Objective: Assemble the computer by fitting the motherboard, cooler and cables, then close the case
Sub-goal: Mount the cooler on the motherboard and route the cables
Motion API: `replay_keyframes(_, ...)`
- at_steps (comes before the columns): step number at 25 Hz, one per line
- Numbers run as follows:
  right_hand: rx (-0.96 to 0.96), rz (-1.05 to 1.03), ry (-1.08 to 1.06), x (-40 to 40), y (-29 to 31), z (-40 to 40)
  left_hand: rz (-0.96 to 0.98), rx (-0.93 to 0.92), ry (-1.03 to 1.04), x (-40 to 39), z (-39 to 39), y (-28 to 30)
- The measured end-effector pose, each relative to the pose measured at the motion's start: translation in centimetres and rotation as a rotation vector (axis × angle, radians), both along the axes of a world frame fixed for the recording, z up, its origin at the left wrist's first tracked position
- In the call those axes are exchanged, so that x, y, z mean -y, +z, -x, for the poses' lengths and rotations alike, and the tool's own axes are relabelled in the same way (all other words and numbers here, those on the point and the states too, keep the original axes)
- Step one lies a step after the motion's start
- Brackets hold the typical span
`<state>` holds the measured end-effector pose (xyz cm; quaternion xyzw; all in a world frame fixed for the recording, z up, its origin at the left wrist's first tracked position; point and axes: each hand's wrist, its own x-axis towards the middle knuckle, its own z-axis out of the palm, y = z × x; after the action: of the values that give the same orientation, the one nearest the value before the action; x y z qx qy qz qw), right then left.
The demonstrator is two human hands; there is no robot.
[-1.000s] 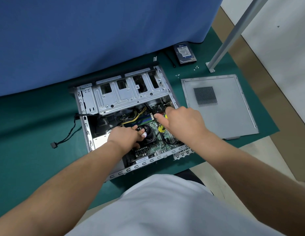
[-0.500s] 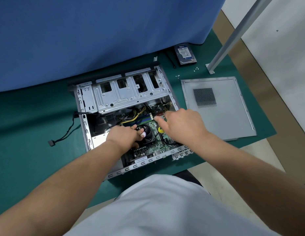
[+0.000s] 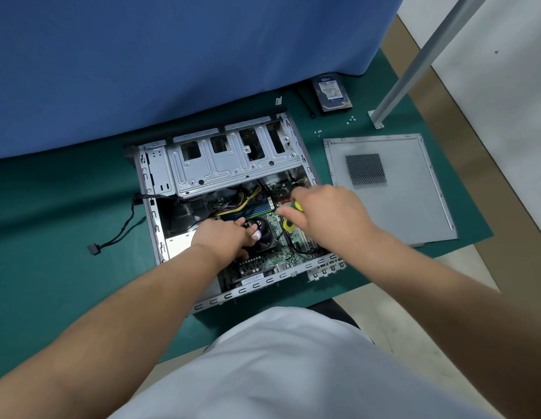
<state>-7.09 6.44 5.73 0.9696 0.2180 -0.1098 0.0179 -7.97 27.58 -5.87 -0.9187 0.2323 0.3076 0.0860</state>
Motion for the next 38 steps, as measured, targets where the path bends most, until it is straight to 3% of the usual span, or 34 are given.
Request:
replay_keyframes(2,0.093,0.122,-0.067,-0.9,-0.7,1.0,0.0,0.002,-0.005,0.1,0.1,0.1)
replay_keyframes(4,0.089,0.099,-0.076,-1.0,-1.0,0.8,-0.008,0.009,-0.008,0.0,0.1,0.2)
replay_keyframes(8,-0.213,-0.141,0.094,0.7,0.2,-0.9,-0.005,0.005,-0.008,0.0,0.1,0.1)
replay_keyframes(10,-0.28,-0.157,0.165,1.2,0.8,-1.1,-0.003,0.008,-0.007,-0.1,0.0,0.1)
replay_keyframes(17,0.027,-0.001,-0.142,-1.0,-1.3,0.6,-0.008,0.014,-0.003,0.0,0.0,-0.2)
replay_keyframes(21,-0.195,-0.121,0.131,0.5,-0.2,-0.2,0.0,0.02,0.01,0.0,0.1,-0.2)
replay_keyframes(24,-0.201,-0.065,0.244,1.4,0.6,-1.0,0.006,0.01,0.018,0.0,-0.1,-0.2)
replay_keyframes(31,0.048,0.093,-0.112,-1.3,-1.0,0.8,-0.002,0.014,0.004,-0.1,0.0,-0.4)
replay_keyframes(36,-0.26,-0.151,0.113,0.6,0.8,-1.1,0.012,0.012,0.003,-0.2,-0.1,-0.4)
replay_keyframes(38,-0.26,-0.176,0.141,1.0,1.0,-0.9,0.014,0.013,0.006,-0.2,-0.1,-0.3)
